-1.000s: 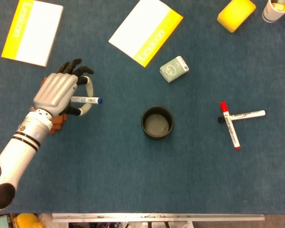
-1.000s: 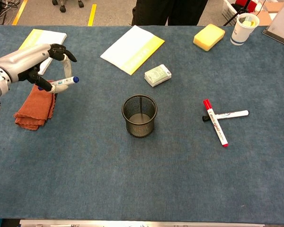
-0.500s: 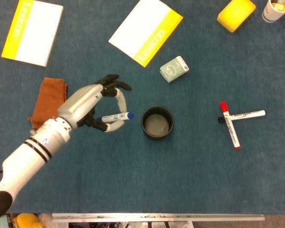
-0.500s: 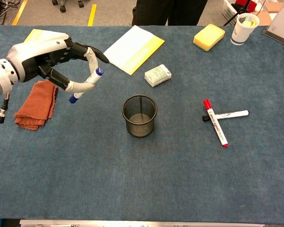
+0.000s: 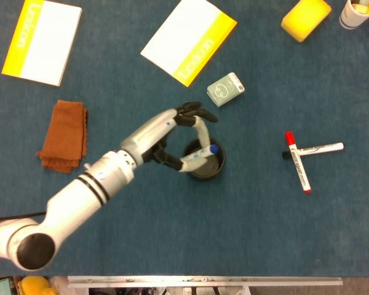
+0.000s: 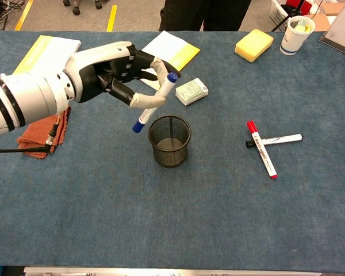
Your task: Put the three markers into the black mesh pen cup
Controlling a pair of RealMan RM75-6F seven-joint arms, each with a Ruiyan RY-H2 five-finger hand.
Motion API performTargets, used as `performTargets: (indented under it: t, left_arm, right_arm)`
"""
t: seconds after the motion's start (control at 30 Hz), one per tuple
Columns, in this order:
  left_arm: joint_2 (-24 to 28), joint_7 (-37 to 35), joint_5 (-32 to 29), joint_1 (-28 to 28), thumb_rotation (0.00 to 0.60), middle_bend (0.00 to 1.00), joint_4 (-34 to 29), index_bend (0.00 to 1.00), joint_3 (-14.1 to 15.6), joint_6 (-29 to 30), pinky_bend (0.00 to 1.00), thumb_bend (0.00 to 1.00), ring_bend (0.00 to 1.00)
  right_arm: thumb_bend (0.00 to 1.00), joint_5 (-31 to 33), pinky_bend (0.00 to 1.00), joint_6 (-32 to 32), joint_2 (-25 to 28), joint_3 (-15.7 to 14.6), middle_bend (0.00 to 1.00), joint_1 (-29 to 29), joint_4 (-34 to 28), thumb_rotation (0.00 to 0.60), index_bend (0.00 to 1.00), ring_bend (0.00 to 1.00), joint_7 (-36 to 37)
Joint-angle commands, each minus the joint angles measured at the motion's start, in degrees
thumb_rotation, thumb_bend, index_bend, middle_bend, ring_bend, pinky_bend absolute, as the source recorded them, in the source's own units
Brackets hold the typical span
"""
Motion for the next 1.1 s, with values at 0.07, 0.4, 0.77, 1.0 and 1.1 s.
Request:
performTargets:
  t: [0.07, 0.4, 0.77, 1.0, 1.1]
  left_arm:
    - [-3.73, 0.52, -3.7, -2.33, 0.6, 0.21, 1.61, 0.62, -0.81, 1.3, 0.08, 0.28, 0.03]
    - [-11.29, 2.99, -9.96, -6.05, 0.6, 0.21, 6.54, 0.62, -1.4, 4.24, 0.08, 0.28, 0.03]
    - [-17.67, 2.46, -10.36, -4.62, 0.6, 0.21, 13.17, 0.62, -0.38, 7.44, 0.07, 0.28, 0.03]
    - [-19.17, 1.45, -5.0, -2.2, 0.6, 0.09, 15.69, 0.33, 2.0, 6.77, 0.02, 0.28, 0.0]
    - [-18.06, 1.97, -1.5, -1.55, 0.6, 0.03, 16.35, 0.15, 2.85, 6.11, 0.0, 0.28, 0.0]
  right_arm:
    - [0.3, 0.09, 0.28, 0.1, 0.1, 0.03, 0.19, -0.07, 0.05, 0.6, 0.2, 0.1, 0.12]
    - [0.3, 0.24, 0.28, 0.2, 0.55, -0.04, 0.19, -0.26, 0.02, 0.6, 0.2, 0.1, 0.39]
    - [0.3, 0.23, 0.28, 0.5, 0.81, -0.02, 0.19, -0.44, -0.17, 0.6, 0.2, 0.1, 0.46]
    - [0.3, 0.31, 0.28, 1.05, 1.1, -0.02, 0.19, -0.84, -0.14, 0.6, 0.2, 0.1, 0.68]
    - [0.3, 0.16, 0.28, 0.97, 1.12, -0.03, 0.19, -0.76, -0.11, 0.6, 0.2, 0.1, 0.75]
